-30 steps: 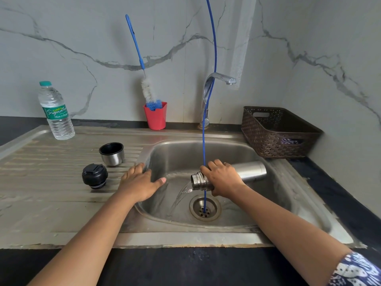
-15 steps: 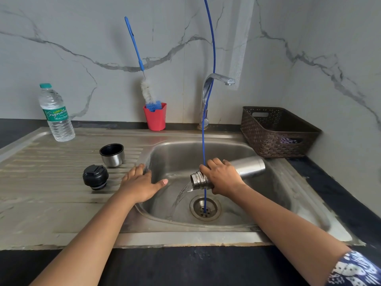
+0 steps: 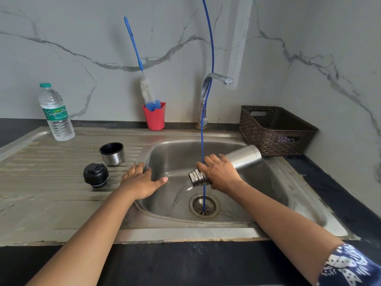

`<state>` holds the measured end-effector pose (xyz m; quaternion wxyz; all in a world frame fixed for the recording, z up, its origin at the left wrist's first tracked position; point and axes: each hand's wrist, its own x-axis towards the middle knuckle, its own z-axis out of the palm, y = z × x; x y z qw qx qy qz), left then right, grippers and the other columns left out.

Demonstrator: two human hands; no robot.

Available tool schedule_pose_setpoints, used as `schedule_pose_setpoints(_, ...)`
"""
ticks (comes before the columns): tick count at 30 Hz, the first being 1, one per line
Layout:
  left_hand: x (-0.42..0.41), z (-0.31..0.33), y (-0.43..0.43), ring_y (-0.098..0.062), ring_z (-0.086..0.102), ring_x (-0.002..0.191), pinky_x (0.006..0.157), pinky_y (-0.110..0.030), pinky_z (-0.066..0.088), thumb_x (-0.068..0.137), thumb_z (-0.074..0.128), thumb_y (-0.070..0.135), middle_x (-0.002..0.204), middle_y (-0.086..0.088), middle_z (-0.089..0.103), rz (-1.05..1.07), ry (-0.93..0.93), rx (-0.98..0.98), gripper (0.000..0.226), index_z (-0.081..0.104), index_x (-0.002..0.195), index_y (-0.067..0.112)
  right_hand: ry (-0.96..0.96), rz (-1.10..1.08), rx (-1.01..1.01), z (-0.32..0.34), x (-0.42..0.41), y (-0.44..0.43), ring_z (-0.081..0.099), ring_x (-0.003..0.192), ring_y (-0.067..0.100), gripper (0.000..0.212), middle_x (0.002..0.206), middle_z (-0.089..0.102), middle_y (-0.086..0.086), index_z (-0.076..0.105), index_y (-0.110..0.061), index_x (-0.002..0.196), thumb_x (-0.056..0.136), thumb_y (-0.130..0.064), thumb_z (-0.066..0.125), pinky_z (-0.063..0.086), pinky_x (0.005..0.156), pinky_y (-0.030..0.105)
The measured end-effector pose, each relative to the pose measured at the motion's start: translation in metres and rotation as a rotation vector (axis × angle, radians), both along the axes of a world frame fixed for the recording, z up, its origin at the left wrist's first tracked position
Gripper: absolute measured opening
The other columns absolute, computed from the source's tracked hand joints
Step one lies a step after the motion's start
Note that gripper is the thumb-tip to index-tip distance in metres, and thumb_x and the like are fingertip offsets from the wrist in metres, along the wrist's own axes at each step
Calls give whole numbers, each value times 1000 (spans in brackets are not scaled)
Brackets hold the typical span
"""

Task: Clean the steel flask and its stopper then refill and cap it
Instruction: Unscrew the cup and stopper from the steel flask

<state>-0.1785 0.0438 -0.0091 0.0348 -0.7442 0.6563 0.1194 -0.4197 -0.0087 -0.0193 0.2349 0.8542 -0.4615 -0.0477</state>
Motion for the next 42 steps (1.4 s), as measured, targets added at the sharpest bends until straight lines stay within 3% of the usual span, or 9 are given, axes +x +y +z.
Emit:
schedule_pose_setpoints(14,1,-2,-1,-24,-11,148,118,-42,0,89,17,74,161,-3,-10,-6,2,2,87,9,154,17,33,42,-81,0,0,0,44,120,27,67,128,46,8,34,-22,136,80,-26,69,30,108,49)
schedule_pose_setpoints(26,0,0,-1,-25,-12,148,119,-42,0,89,18,73,161,-3,-12,-3,-10,20,87,7,155,18,53,127,-201,1,3,-1,52,112,27,63,120,55,8,48,-25,129,72,-26,75,35,105,49)
schedule_pose_setpoints(42,1,-3,0,-23,-11,148,119,-38,-1,90,21,72,160,-4,-15,6,15,3,92,-11,152,13,-11,138,-278,3,2,0,57,108,28,76,115,60,9,54,-26,124,56,-27,86,40,101,51)
